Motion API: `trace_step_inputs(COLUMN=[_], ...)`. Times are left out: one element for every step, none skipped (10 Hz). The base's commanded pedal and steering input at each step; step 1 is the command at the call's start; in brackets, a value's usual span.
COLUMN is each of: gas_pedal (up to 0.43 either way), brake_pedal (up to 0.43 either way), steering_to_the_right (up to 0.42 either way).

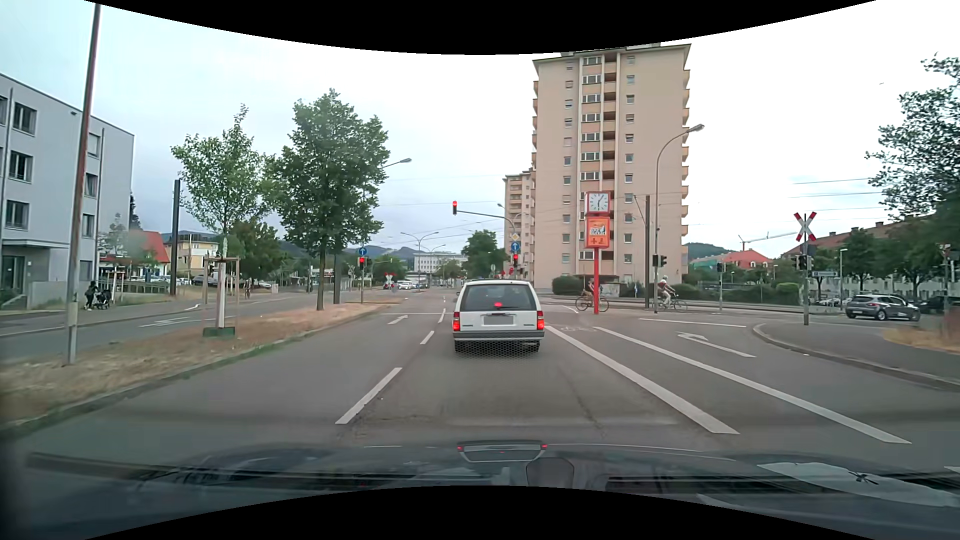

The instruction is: Follow the waypoints while adhering to traffic rules and regulations

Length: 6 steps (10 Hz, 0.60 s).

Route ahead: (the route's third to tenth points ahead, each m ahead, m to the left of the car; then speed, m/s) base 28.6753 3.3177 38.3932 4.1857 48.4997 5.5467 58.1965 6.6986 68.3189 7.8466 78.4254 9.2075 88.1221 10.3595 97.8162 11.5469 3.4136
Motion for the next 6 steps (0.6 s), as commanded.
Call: trace_step_inputs(gas_pedal=[0.000, 0.000, 0.000, 0.000, 0.000, 0.000], brake_pedal=[0.244, 0.244, 0.244, 0.244, 0.244, 0.244], steering_to_the_right=[-0.020, -0.020, -0.020, -0.020, -0.020, -0.020])
